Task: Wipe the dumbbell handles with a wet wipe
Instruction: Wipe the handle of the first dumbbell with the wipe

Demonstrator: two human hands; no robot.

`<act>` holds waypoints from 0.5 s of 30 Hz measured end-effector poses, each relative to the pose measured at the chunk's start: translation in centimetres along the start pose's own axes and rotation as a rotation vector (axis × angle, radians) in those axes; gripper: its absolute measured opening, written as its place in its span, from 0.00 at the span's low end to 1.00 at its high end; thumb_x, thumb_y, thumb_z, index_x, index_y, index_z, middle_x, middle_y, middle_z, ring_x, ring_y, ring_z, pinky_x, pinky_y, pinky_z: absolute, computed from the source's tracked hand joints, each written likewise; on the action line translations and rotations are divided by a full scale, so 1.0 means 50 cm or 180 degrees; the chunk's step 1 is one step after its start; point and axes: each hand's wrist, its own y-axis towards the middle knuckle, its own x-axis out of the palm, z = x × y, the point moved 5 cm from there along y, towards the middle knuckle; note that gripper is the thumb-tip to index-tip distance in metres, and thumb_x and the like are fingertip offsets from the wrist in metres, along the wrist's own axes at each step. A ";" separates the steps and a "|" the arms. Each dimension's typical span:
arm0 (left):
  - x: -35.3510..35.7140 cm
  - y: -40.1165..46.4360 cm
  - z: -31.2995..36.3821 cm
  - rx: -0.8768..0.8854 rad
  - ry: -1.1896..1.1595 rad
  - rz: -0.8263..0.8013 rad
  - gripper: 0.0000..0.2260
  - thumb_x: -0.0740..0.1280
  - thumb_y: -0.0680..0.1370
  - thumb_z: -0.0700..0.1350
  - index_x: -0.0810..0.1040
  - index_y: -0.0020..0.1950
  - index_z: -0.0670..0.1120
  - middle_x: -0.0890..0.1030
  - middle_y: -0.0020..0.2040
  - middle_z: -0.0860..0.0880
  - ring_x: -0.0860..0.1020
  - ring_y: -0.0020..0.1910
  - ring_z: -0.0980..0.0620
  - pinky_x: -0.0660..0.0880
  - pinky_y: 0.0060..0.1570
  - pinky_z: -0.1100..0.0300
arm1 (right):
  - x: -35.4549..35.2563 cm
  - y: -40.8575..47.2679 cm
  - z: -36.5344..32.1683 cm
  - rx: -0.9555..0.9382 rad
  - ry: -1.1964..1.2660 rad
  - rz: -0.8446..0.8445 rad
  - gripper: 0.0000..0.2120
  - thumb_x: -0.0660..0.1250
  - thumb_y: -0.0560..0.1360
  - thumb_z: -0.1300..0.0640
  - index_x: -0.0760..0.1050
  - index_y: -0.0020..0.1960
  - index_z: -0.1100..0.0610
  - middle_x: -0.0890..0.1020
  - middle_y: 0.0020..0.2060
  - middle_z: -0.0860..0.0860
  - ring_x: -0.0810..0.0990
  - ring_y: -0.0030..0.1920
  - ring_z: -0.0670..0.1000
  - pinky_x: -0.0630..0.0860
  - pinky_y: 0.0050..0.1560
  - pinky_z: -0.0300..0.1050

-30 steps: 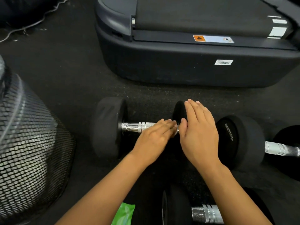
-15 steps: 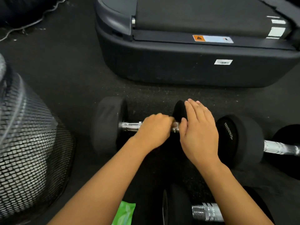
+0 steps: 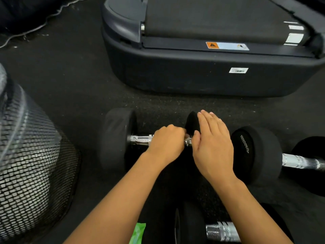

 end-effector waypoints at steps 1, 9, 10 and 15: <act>0.004 -0.006 0.009 0.0128 -0.0122 0.0108 0.06 0.61 0.78 0.44 0.78 0.50 0.47 0.80 0.45 0.47 0.79 0.45 0.45 0.74 0.42 0.53 | 0.001 0.000 0.000 0.0000 -0.0005 0.0008 0.23 0.51 0.76 0.55 0.69 0.67 0.64 0.73 0.64 0.58 0.69 0.67 0.56 0.60 0.70 0.50; 0.047 -0.067 -0.014 0.0933 -0.0497 0.1405 0.12 0.63 0.75 0.43 0.82 0.53 0.39 0.83 0.52 0.44 0.81 0.52 0.49 0.74 0.59 0.53 | 0.004 0.000 0.002 0.0000 -0.0006 -0.0028 0.23 0.51 0.76 0.55 0.68 0.67 0.64 0.73 0.65 0.58 0.68 0.68 0.56 0.61 0.70 0.50; 0.050 -0.062 -0.005 0.1029 -0.0491 0.1358 0.12 0.63 0.75 0.42 0.82 0.53 0.39 0.83 0.53 0.44 0.81 0.52 0.49 0.73 0.59 0.53 | 0.004 0.001 0.003 0.0009 0.0010 -0.0021 0.23 0.51 0.76 0.55 0.68 0.67 0.64 0.73 0.65 0.58 0.68 0.68 0.56 0.61 0.70 0.50; 0.057 -0.080 -0.039 0.1268 -0.0389 0.1575 0.14 0.70 0.73 0.37 0.79 0.58 0.38 0.80 0.57 0.43 0.79 0.57 0.48 0.73 0.60 0.51 | -0.001 0.002 0.002 -0.0022 0.0066 -0.0021 0.23 0.51 0.76 0.55 0.69 0.66 0.64 0.74 0.64 0.58 0.69 0.67 0.56 0.63 0.69 0.51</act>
